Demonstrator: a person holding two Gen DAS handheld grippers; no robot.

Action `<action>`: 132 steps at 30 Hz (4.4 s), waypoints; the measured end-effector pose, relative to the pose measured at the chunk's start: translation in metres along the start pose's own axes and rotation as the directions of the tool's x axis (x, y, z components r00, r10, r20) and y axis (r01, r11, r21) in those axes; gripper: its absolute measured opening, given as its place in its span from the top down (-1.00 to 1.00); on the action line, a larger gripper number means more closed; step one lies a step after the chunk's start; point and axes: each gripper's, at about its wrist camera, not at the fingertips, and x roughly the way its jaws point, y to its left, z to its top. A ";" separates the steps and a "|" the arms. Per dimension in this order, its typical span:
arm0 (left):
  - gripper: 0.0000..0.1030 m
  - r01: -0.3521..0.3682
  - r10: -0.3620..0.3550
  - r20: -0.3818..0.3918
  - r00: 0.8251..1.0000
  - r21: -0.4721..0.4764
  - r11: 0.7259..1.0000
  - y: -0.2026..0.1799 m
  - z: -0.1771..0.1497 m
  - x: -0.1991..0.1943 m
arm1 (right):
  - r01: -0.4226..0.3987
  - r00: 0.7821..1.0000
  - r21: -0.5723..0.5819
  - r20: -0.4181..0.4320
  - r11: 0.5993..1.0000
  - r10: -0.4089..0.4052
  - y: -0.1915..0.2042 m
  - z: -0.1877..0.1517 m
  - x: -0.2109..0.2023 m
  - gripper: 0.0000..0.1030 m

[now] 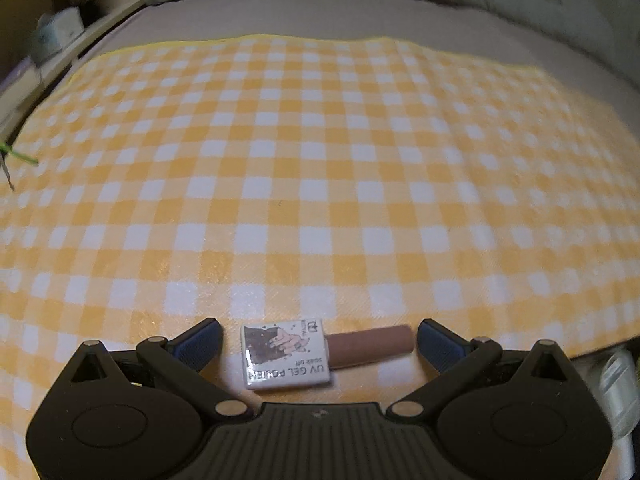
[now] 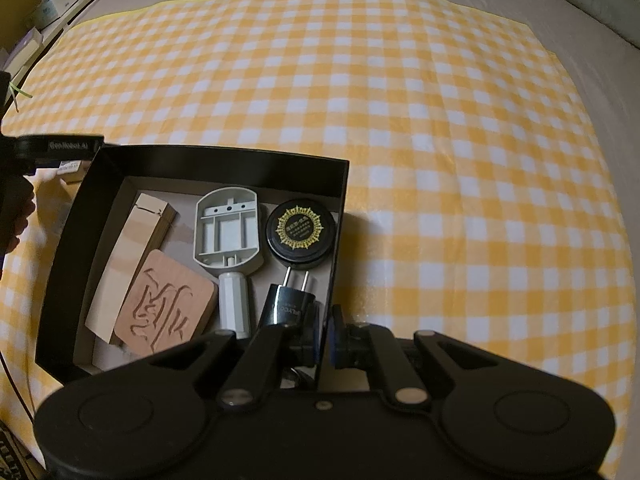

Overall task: Organize rigid objects
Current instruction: 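Move the left tool to the nail-polish box and grasp it, then carry the nail-polish box with the left tool into the black box and release, then move the left tool to the white charger and grasp it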

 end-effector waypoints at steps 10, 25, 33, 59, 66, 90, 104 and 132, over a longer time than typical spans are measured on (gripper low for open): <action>-0.70 -0.061 0.060 0.030 0.998 0.055 0.997 -0.038 0.005 0.015 | 0.018 1.000 -0.022 -0.003 1.000 -0.018 0.010 0.000 0.003 0.89; -0.70 0.003 0.002 0.087 0.996 -0.057 0.998 0.017 0.016 -0.024 | 0.019 1.000 -0.036 -0.006 0.999 -0.019 0.008 0.001 0.004 0.89; -0.70 0.088 -0.072 0.176 0.982 -0.081 0.993 0.032 0.011 -0.076 | 0.018 1.000 -0.036 -0.006 0.999 -0.018 0.008 0.002 0.004 0.89; -0.70 0.409 -0.435 0.139 0.890 0.178 0.895 -0.091 -0.047 -0.155 | 0.023 1.000 -0.054 -0.004 0.998 -0.023 0.008 0.002 0.005 0.89; -0.70 0.396 -0.419 0.047 0.907 0.248 0.884 -0.120 -0.058 -0.132 | 0.024 1.000 -0.053 -0.004 0.998 -0.024 0.009 0.001 0.006 0.89; -0.86 0.341 -0.357 0.038 0.933 0.217 0.914 -0.104 -0.047 -0.122 | 0.014 1.000 -0.034 -0.014 0.999 -0.014 0.008 0.002 0.006 0.89; -1.00 0.291 -0.310 0.102 0.945 0.169 0.942 -0.066 -0.051 -0.142 | 0.019 1.000 -0.023 -0.014 1.000 -0.019 0.009 0.002 0.007 0.89; -1.00 0.266 -0.300 0.147 0.943 0.214 0.940 0.039 -0.082 -0.105 | 0.029 0.999 -0.008 -0.014 1.000 -0.029 0.008 0.002 0.006 0.90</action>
